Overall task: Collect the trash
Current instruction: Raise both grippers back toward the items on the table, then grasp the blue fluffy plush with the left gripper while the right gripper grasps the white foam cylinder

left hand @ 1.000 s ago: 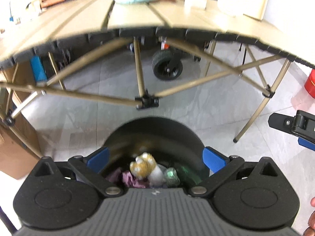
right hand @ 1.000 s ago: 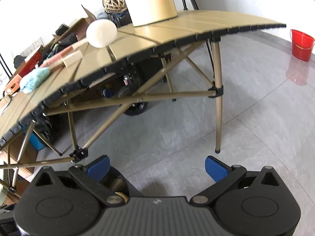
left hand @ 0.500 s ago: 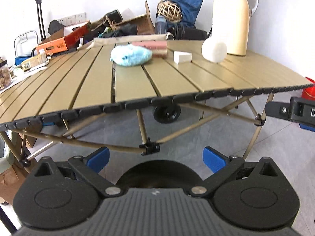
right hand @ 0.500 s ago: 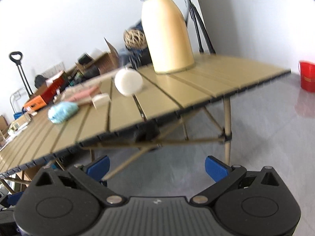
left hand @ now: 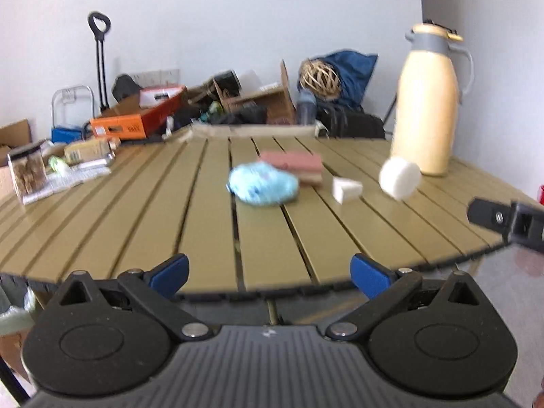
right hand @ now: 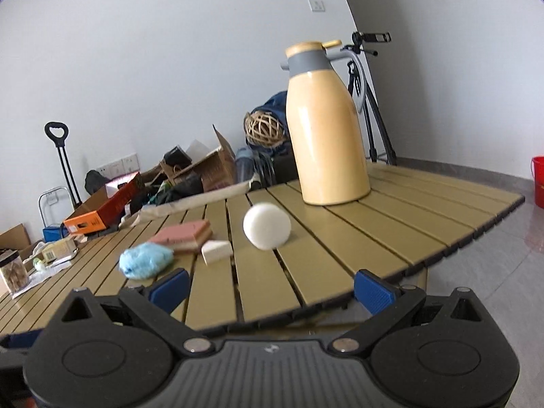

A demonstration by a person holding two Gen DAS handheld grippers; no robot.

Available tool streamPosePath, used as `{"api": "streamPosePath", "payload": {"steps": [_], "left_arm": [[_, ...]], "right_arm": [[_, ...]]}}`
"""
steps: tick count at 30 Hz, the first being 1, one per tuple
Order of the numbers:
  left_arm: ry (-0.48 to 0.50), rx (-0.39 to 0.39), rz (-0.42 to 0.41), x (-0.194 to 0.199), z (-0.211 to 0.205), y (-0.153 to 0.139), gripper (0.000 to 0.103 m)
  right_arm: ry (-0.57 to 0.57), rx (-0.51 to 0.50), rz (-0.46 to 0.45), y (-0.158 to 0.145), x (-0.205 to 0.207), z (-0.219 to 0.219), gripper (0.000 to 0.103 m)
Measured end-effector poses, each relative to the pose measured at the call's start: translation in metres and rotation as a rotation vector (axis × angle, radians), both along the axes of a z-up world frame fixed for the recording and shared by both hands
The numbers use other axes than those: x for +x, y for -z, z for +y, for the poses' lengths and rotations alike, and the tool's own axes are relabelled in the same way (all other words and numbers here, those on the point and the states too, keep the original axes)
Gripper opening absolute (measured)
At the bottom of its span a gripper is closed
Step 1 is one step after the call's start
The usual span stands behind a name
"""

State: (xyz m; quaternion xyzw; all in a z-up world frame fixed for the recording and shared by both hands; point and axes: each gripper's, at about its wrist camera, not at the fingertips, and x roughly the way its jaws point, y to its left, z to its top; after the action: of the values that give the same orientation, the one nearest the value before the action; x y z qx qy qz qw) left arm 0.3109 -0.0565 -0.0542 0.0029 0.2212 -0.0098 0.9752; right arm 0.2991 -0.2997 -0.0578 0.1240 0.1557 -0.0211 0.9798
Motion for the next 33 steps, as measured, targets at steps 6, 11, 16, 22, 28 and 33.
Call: {"api": "streamPosePath", "payload": {"steps": [6,11,16,22,28,33], "left_arm": [[-0.06,-0.01,-0.033,0.027,0.013,-0.015,0.103],[-0.092,-0.016,-0.048,0.051,0.02,-0.021,0.103],[-0.082,-0.015,-0.051,0.073,0.021,-0.02,0.103],[-0.046,-0.006,-0.045,0.103,0.01,-0.015,0.103],[-0.023,-0.019,-0.045,0.132,0.003,-0.007,0.103],[-0.005,-0.043,-0.028,0.152,0.004,-0.001,0.103]], "right_arm": [[0.01,0.0,-0.016,-0.007,0.021,0.005,0.103],[0.025,-0.033,0.002,-0.007,0.045,0.005,0.103],[0.039,-0.009,0.015,-0.004,0.069,-0.003,0.103],[0.062,-0.007,0.005,-0.002,0.095,-0.009,0.103],[0.058,-0.036,0.028,-0.001,0.131,-0.009,0.103],[0.035,-0.047,0.063,0.003,0.158,-0.009,0.103]]}}
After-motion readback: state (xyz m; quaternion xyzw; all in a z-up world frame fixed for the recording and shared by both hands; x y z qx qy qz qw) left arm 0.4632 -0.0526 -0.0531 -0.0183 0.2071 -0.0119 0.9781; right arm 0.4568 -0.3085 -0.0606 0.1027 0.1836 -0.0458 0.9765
